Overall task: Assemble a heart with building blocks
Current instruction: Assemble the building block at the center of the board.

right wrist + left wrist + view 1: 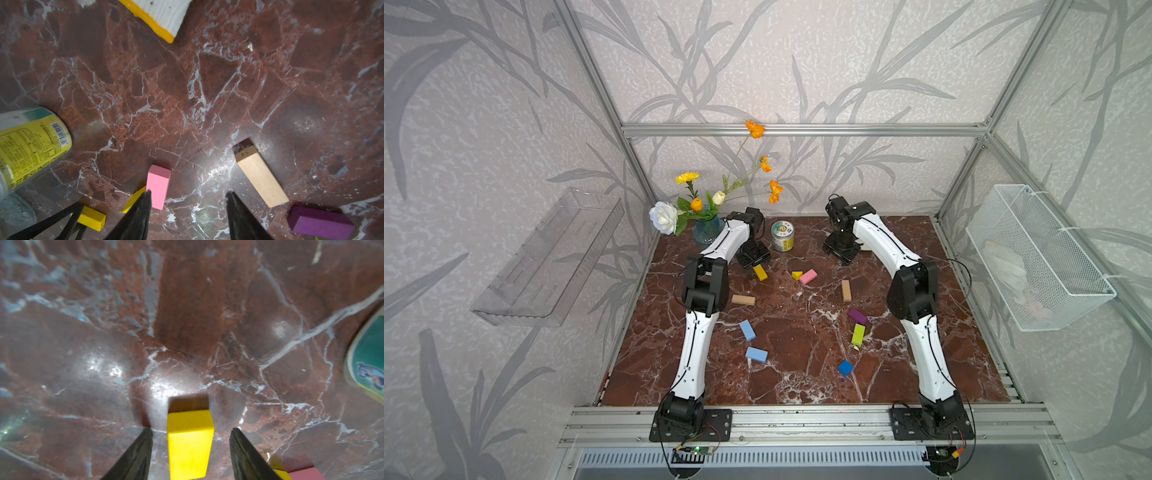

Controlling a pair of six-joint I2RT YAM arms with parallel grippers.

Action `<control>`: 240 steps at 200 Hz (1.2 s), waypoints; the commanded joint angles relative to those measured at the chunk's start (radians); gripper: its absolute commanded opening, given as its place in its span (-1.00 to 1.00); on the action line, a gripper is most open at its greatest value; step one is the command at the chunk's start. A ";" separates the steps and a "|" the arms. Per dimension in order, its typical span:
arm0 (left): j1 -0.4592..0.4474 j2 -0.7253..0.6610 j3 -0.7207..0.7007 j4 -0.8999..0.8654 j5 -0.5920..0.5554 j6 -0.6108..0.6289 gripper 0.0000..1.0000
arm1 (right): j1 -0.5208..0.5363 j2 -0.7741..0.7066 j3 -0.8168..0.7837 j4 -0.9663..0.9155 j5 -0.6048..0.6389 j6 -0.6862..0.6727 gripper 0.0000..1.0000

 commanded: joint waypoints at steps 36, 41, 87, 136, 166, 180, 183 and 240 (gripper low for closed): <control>-0.033 0.152 0.048 -0.109 -0.068 0.053 -0.04 | -0.024 -0.117 -0.127 0.072 -0.017 0.013 0.19; -0.033 0.150 0.040 -0.103 -0.065 0.049 -0.08 | -0.027 -0.124 -0.139 0.079 -0.019 0.013 0.19; -0.040 0.128 0.000 -0.066 -0.040 -0.017 -0.44 | -0.050 -0.176 -0.233 0.132 -0.032 0.013 0.18; -0.078 0.090 -0.064 -0.006 -0.020 -0.111 -0.47 | -0.069 -0.195 -0.254 0.137 -0.040 -0.008 0.17; -0.110 0.082 -0.068 -0.004 -0.022 -0.136 -0.47 | -0.074 -0.200 -0.263 0.143 -0.047 -0.017 0.16; -0.123 0.076 -0.075 -0.005 -0.030 -0.143 -0.47 | -0.074 -0.201 -0.267 0.146 -0.055 -0.020 0.15; -0.125 0.073 -0.078 -0.003 -0.030 -0.145 -0.47 | -0.074 -0.203 -0.269 0.147 -0.056 -0.019 0.16; -0.143 0.034 -0.161 0.056 -0.019 -0.198 -0.47 | -0.074 -0.243 -0.329 0.175 -0.059 -0.019 0.14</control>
